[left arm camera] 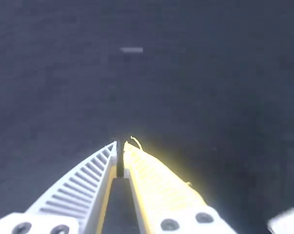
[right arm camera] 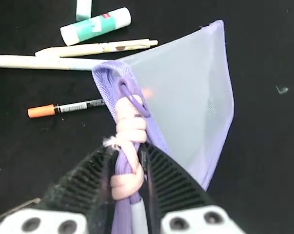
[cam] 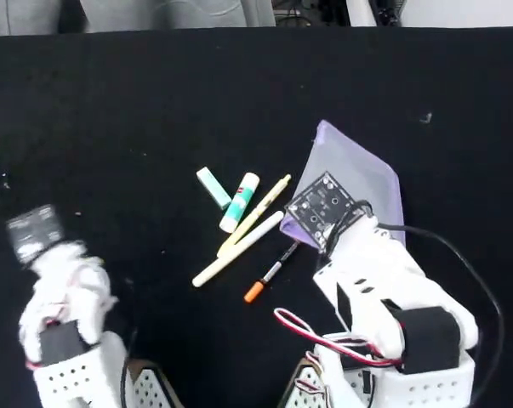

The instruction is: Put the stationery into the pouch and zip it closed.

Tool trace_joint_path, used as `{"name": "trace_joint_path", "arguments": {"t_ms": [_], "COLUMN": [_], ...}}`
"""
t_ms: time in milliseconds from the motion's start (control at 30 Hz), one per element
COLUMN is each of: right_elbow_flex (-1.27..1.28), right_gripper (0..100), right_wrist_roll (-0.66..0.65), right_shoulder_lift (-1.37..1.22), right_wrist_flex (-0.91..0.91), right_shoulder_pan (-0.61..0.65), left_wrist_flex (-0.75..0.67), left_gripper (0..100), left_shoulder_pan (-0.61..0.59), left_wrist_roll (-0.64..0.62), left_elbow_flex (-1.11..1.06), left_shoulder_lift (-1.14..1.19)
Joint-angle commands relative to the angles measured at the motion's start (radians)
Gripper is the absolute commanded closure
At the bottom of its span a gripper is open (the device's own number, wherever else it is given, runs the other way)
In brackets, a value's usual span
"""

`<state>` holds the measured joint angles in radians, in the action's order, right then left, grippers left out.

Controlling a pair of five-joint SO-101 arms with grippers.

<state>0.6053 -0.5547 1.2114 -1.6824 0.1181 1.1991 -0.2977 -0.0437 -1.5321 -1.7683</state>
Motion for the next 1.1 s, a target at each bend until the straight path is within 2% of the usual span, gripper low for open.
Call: {"name": "trace_joint_path", "arguments": {"t_ms": [0, 100, 267, 433, 533, 633, 800, 1067], "right_elbow_flex": [-0.002, -0.002, -0.002, -0.001, -0.001, -0.001, -0.002, -0.001], "right_gripper": [98.8, 98.8, 98.8, 98.8, 98.8, 98.8, 98.8, 98.8], "right_wrist_roll": [0.063, 0.106, 0.130, 0.132, 0.135, 0.129, 0.127, 0.127], "right_shoulder_lift": [-0.005, -0.002, -0.002, 0.001, 0.001, 0.001, 0.002, 0.002], "right_wrist_flex": [0.034, 0.031, 0.029, 0.029, 0.028, 0.012, 0.006, 0.006], "right_shoulder_pan": [0.064, 0.141, 0.183, 0.181, 0.181, 0.181, 0.181, 0.181], "left_wrist_flex": [-0.052, -0.141, -0.328, -0.345, -0.345, -0.353, -0.493, -0.592], "left_gripper": [97, 97, 97, 96, 90, 80, 70, 75], "left_shoulder_pan": [0.360, 0.538, 0.713, 0.892, 0.970, 0.989, 0.963, 0.895], "left_wrist_roll": [-0.005, -0.005, -0.005, -0.005, -0.005, -0.006, -0.011, -0.009], "left_elbow_flex": [0.058, 0.059, 0.058, 0.076, 0.104, 0.110, 0.088, 0.093], "left_shoulder_lift": [-0.005, -0.005, -0.005, -0.005, -0.005, -0.005, -0.005, -0.005]}}
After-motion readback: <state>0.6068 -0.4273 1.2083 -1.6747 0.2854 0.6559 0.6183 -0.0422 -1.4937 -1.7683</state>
